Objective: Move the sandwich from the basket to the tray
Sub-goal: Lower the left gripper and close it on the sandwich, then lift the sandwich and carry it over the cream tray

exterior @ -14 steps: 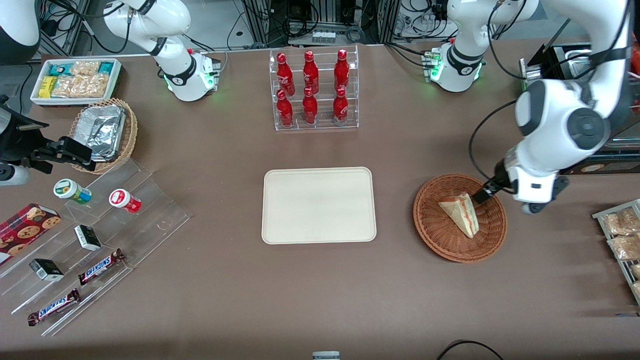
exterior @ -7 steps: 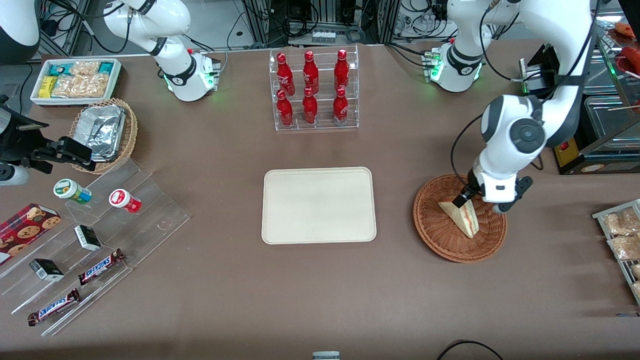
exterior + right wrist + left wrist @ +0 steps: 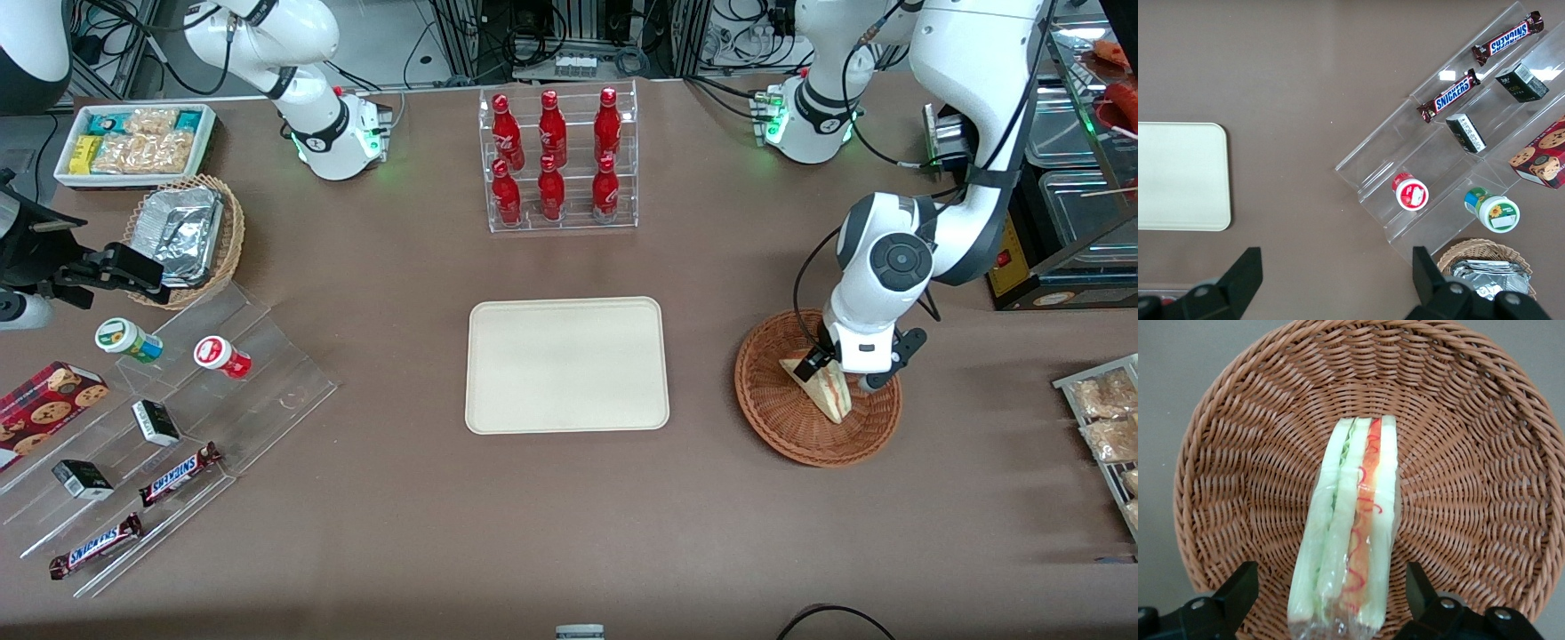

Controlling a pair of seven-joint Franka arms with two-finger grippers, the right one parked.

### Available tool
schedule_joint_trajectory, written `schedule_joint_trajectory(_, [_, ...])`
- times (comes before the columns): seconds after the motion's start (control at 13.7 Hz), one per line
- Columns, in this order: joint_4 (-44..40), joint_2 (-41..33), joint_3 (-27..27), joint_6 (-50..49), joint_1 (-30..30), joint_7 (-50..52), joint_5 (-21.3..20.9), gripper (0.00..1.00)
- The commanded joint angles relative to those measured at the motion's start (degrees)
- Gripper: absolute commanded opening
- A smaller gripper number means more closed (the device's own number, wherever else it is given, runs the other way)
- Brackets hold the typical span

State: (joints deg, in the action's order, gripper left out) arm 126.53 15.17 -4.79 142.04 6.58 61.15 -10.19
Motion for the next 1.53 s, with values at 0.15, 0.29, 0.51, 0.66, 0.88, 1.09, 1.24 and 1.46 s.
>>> schedule_joint_trajectory(0.15, [-3.2,0.5,0.2,-2.5,0.2,2.0,-1.3,0.00])
schedule_joint_trajectory(0.29, [-3.6,-0.1,0.0,-5.6,0.6,1.8,-1.4,0.00])
schedule_joint_trajectory(0.51, [-3.7,-2.8,-0.3,-10.4,0.8,0.6,-1.5,0.00])
schedule_joint_trajectory(0.66, [-6.5,-5.5,-2.2,-18.9,0.8,-0.5,-1.6,0.00])
schedule_joint_trajectory(0.88, [-16.0,-6.0,-6.6,-33.3,0.8,-3.1,-0.7,0.00])
schedule_joint_trajectory(1.09, [-22.9,-4.8,-15.0,-38.5,0.8,-4.4,-0.4,0.00])
schedule_joint_trajectory(1.24, [-25.6,-1.4,-20.8,-38.0,0.9,-5.0,-0.7,0.00])
schedule_joint_trajectory(1.46, [-30.1,6.4,-27.4,-32.2,2.4,-4.8,-1.9,0.00])
